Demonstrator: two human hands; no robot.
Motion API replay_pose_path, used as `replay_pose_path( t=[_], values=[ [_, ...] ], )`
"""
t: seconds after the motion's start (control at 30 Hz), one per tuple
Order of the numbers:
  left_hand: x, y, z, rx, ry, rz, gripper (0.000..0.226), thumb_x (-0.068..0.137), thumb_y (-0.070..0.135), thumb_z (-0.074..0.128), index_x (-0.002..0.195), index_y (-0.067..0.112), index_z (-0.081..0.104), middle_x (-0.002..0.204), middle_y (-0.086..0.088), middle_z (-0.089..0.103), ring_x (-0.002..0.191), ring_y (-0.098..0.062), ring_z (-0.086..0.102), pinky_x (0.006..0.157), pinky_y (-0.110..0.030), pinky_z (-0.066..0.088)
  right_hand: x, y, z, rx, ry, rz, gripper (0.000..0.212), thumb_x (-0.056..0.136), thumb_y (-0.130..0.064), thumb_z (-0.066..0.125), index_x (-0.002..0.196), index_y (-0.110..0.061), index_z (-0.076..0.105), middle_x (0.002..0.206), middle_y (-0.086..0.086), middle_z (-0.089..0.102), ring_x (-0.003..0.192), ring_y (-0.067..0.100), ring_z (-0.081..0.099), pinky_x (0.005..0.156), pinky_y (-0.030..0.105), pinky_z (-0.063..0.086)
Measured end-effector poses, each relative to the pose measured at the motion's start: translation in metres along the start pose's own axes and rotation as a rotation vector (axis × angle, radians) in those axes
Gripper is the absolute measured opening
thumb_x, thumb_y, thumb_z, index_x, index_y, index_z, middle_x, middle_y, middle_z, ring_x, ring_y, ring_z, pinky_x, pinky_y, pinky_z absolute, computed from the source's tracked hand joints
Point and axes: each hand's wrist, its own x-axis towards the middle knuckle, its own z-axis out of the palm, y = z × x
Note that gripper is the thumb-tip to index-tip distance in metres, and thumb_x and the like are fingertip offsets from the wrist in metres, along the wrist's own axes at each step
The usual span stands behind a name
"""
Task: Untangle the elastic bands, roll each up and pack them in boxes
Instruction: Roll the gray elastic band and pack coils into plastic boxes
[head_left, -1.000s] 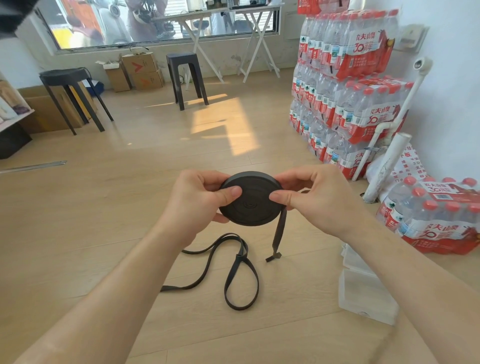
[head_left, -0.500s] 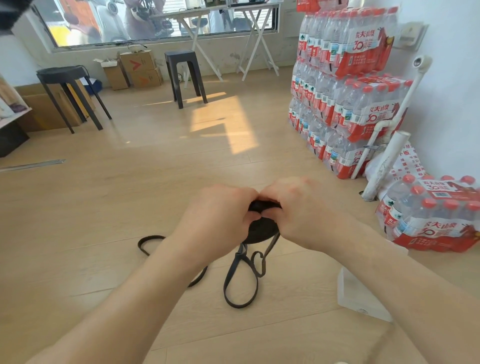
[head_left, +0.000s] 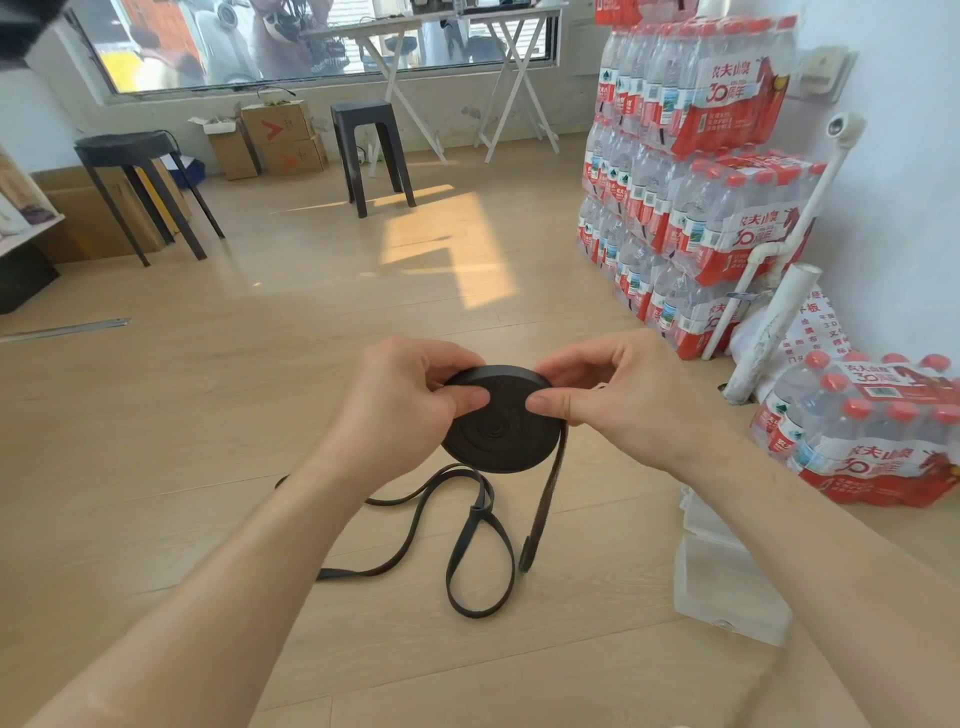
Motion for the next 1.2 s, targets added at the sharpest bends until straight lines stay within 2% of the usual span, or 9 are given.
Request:
replay_pose_path(
  t=[0.2, 0.5, 0.63, 0.77, 0.9, 0.97, 1.03, 1.13, 1.2],
  values=[
    [0.001, -0.002, 0.000, -0.061, 0.015, -0.025, 0.028, 0.081, 0.001, 0.069, 0.079, 0.029, 0.069, 0.073, 0.013, 0.072, 0.069, -0.001, 0.067, 0.066, -0.015, 0.052, -0.002, -0.002, 0.003, -0.111, 0.045, -0.077, 0.017, 0.072, -0.013, 0.082, 0.088, -0.017, 0.078, 0.073, -0.009, 0.073, 0.065, -0.001, 0.066, 0.062, 0.010, 0.050],
    [0.003, -0.005, -0.004, -0.230, 0.089, -0.096, 0.028, 0.081, -0.002, 0.068, 0.081, 0.026, 0.069, 0.079, 0.002, 0.074, 0.077, -0.017, 0.071, 0.076, -0.039, 0.059, -0.008, -0.004, 0.009, -0.069, 0.060, -0.122, 0.023, 0.077, -0.011, 0.078, 0.097, -0.022, 0.076, 0.079, -0.019, 0.070, 0.072, -0.007, 0.066, 0.064, 0.003, 0.044],
    [0.003, -0.008, -0.001, -0.191, -0.012, -0.126, 0.022, 0.085, 0.000, 0.065, 0.083, 0.021, 0.068, 0.079, -0.001, 0.074, 0.078, -0.021, 0.071, 0.075, -0.044, 0.059, -0.008, -0.002, 0.011, -0.334, 0.083, -0.210, 0.014, 0.080, -0.015, 0.075, 0.094, -0.016, 0.076, 0.074, -0.008, 0.069, 0.072, 0.008, 0.062, 0.064, 0.018, 0.049],
    [0.000, -0.004, 0.005, 0.191, -0.115, 0.035, 0.029, 0.084, 0.003, 0.061, 0.093, 0.030, 0.065, 0.086, 0.010, 0.070, 0.083, -0.006, 0.063, 0.077, -0.024, 0.048, -0.007, 0.002, 0.013, -0.636, 0.019, -0.304, 0.011, 0.082, -0.018, 0.069, 0.091, -0.013, 0.072, 0.081, 0.002, 0.068, 0.076, 0.022, 0.059, 0.068, 0.035, 0.047],
    [-0.007, 0.007, 0.015, 0.757, -0.126, 0.238, 0.019, 0.086, 0.026, 0.054, 0.100, 0.032, 0.065, 0.088, 0.009, 0.065, 0.086, -0.018, 0.055, 0.073, -0.036, 0.048, -0.007, 0.006, 0.023, -0.780, -0.085, -0.376, 0.018, 0.076, -0.021, 0.056, 0.084, -0.012, 0.069, 0.077, 0.005, 0.067, 0.071, 0.031, 0.061, 0.061, 0.041, 0.050],
    [-0.007, 0.010, 0.014, 0.755, -0.122, 0.188, 0.015, 0.087, 0.028, 0.055, 0.098, 0.029, 0.067, 0.084, 0.006, 0.066, 0.081, -0.019, 0.058, 0.070, -0.036, 0.050, -0.007, 0.007, 0.025, -0.740, -0.119, -0.379, 0.019, 0.079, -0.021, 0.058, 0.090, -0.014, 0.071, 0.080, 0.003, 0.069, 0.074, 0.026, 0.061, 0.065, 0.038, 0.049],
    [-0.006, 0.009, 0.010, 0.682, -0.125, 0.131, 0.013, 0.087, 0.024, 0.060, 0.095, 0.028, 0.069, 0.079, 0.006, 0.067, 0.079, -0.017, 0.058, 0.069, -0.032, 0.049, -0.005, 0.005, 0.021, -0.506, -0.125, -0.264, 0.012, 0.081, -0.018, 0.069, 0.092, -0.018, 0.074, 0.080, -0.004, 0.070, 0.075, 0.011, 0.062, 0.069, 0.024, 0.047],
    [-0.003, 0.004, 0.002, 0.459, -0.056, 0.045, 0.012, 0.083, 0.018, 0.067, 0.089, 0.026, 0.073, 0.076, 0.008, 0.068, 0.077, -0.012, 0.061, 0.069, -0.028, 0.050, -0.003, 0.004, 0.010, -0.100, -0.065, -0.053, 0.021, 0.073, -0.007, 0.080, 0.085, -0.023, 0.074, 0.073, -0.012, 0.069, 0.068, -0.005, 0.061, 0.063, 0.008, 0.044],
    [-0.001, 0.001, -0.002, 0.320, 0.001, 0.007, 0.013, 0.082, 0.011, 0.069, 0.089, 0.021, 0.074, 0.075, 0.009, 0.069, 0.078, -0.011, 0.064, 0.072, -0.028, 0.054, -0.003, 0.005, 0.006, -0.028, -0.037, -0.004, 0.023, 0.072, -0.005, 0.081, 0.084, -0.024, 0.073, 0.072, -0.012, 0.069, 0.065, -0.008, 0.060, 0.060, 0.005, 0.042]
  ],
)
